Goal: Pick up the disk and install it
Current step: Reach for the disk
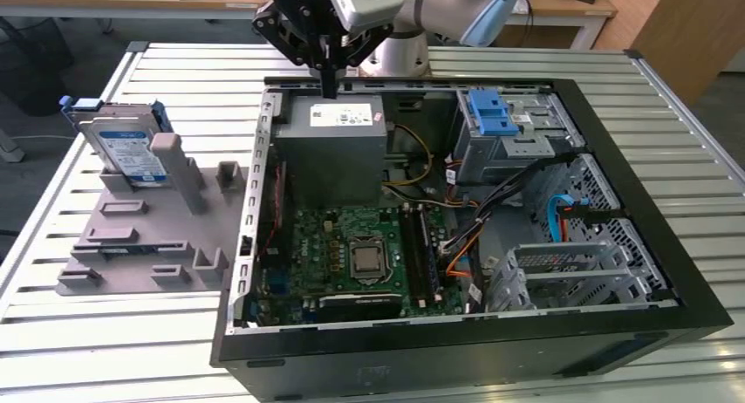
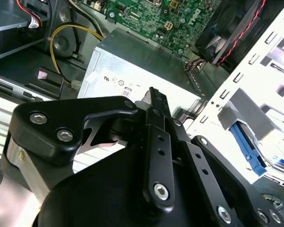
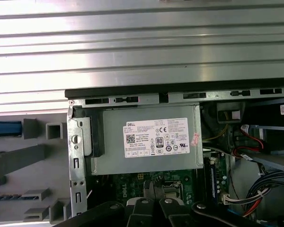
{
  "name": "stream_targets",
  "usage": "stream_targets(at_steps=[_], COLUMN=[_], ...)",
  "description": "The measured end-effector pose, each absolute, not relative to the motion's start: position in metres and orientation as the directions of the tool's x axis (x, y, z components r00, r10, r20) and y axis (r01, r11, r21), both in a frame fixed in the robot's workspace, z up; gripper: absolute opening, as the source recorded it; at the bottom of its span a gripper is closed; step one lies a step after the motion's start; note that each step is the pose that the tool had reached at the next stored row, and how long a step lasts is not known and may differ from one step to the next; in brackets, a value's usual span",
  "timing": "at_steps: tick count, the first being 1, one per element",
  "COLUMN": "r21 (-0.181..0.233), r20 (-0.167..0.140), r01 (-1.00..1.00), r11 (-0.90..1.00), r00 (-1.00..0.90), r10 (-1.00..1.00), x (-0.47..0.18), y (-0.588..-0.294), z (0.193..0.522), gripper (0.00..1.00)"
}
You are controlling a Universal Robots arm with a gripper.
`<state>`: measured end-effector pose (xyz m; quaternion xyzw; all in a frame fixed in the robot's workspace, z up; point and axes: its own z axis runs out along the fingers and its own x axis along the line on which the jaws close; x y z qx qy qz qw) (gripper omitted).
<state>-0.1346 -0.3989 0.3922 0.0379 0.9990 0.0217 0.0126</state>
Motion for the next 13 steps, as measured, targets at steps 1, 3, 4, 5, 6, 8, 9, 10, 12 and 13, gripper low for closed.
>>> stream_targets(at_steps=[1,3,4,5,6,8,9,10,12,13], r21=[0.044,0.044,0.044,0.044,0.044,0.044,0.044,0.044,0.044,0.044], r20=[-0.023,-0.023,-0.023,-0.023,-0.023,-0.023,-0.022,-0.022,-0.022,-0.022], r01=[0.075,0.075,0.075,0.075,0.075,0.075,0.075,0.075,0.075,0.075], r11=[0.996,0.996,0.996,0.996,0.996,0.996,0.996,0.996,0.996,0.996], r00=[-0.997,-0.997,-0.997,-0.997,-0.997,-0.997,-0.997,-0.997,-0.997,-0.997], r10=[0.076,0.076,0.076,0.076,0.076,0.076,0.076,0.076,0.076,0.076], x=[-0.1349,-0.1354,-0.1357,-0.1359,-0.1362,-0.1368,-0.1370,-0.1373,-0.1378,-0.1382], y=[-0.3989,-0.3989,-0.3989,-0.3989,-0.3989,-0.3989,-0.3989,-0.3989,-0.3990,-0.3989], z=[0.3922,0.3921,0.3921,0.3920,0.3919,0.3918,0.3918,0.3917,0.3916,0.3915], gripper=[0.11,0.11,0.11,0.11,0.11,0.11,0.11,0.11,0.11,0.11])
